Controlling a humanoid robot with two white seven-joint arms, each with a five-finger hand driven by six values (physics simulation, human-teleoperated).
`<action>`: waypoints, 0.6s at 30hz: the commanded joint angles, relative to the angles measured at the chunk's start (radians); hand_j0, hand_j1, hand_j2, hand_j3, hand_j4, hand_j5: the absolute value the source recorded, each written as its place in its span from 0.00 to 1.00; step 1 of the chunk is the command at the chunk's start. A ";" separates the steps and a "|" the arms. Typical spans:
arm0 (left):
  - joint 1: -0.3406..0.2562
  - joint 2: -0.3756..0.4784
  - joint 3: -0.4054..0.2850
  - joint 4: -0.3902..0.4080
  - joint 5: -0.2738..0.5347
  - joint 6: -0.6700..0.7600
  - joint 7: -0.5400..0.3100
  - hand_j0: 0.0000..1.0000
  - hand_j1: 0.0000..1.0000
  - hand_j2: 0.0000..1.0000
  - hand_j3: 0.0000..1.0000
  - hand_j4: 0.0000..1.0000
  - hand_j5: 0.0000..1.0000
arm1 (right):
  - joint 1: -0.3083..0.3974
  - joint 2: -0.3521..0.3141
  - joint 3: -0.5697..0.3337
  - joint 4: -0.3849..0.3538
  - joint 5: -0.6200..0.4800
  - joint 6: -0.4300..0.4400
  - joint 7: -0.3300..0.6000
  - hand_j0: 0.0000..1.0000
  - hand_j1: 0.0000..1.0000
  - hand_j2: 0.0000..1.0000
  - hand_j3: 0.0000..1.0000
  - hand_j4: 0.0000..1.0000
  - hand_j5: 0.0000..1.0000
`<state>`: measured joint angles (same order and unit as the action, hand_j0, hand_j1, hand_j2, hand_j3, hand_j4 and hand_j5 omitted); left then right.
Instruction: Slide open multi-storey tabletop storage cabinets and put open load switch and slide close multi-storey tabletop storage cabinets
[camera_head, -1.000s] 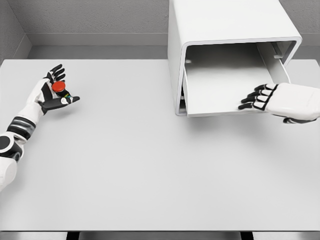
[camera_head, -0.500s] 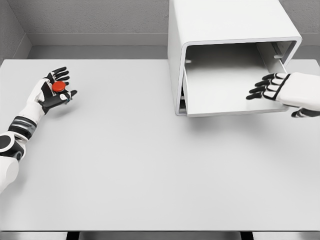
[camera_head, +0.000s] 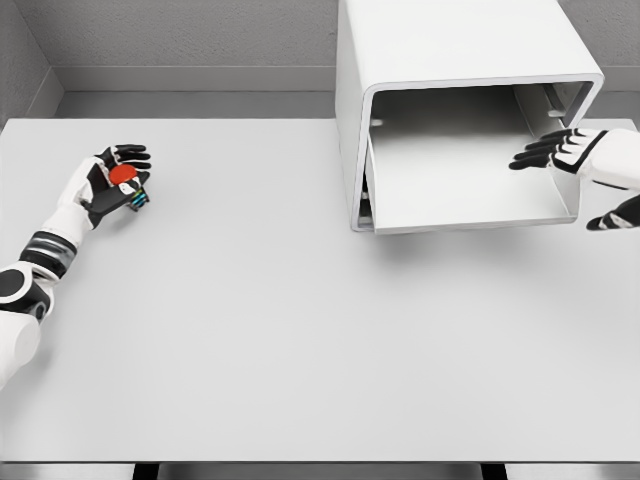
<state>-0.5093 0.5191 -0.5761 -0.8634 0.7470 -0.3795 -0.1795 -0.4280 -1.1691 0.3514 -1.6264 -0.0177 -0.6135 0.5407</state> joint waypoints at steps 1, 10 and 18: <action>0.000 -0.001 -0.011 -0.003 -0.015 -0.004 -0.003 0.55 0.55 0.55 0.55 0.55 0.55 | 0.000 0.000 0.003 0.057 -0.099 0.003 -0.001 1.00 1.00 1.00 1.00 1.00 1.00; -0.008 -0.001 -0.004 -0.035 -0.012 -0.001 -0.003 0.55 0.55 0.55 0.55 0.55 0.55 | -0.086 0.009 0.060 0.287 -0.280 0.003 -0.002 1.00 1.00 1.00 1.00 1.00 1.00; -0.009 -0.001 0.001 -0.035 -0.015 -0.001 -0.005 0.78 0.78 0.78 0.78 0.78 0.78 | -0.158 0.002 0.163 0.372 -0.192 0.003 0.007 0.87 0.87 0.87 0.87 0.87 0.87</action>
<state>-0.5170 0.5163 -0.5801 -0.8955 0.7322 -0.3812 -0.1832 -0.5860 -1.1545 0.5090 -1.2982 -0.4346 -0.6776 0.5978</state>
